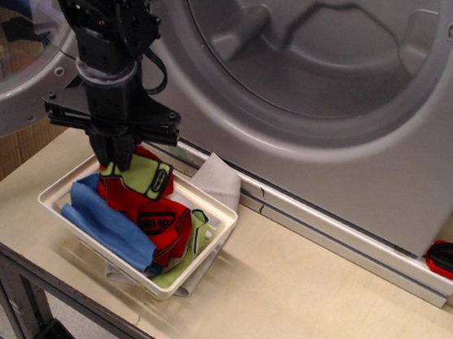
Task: Take clothes out of laundry machine
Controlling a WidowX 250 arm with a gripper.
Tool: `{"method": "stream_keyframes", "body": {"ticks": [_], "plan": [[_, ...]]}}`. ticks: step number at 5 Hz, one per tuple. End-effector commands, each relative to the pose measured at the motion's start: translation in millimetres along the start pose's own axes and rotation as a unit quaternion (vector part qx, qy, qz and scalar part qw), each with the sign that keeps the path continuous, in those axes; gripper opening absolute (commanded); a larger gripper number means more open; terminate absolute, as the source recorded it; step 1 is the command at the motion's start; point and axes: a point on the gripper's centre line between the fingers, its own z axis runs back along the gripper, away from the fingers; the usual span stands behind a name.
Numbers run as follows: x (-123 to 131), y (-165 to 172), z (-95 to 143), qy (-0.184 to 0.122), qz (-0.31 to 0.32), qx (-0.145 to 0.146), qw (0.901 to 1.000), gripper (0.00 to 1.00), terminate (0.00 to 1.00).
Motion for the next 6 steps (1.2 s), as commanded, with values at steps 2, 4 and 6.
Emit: {"method": "stream_keyframes", "body": {"ticks": [2,4,6], "plan": [[-14,-21,14,-0.009,-0.005,-0.058,0.9982,1.0,0.0],[-21,-23,30,-0.012,0.008,-0.076,0.997,1.0,0.0],[-10,-21,27,0.011,0.005,-0.05,0.9987,1.0,0.0]]}}
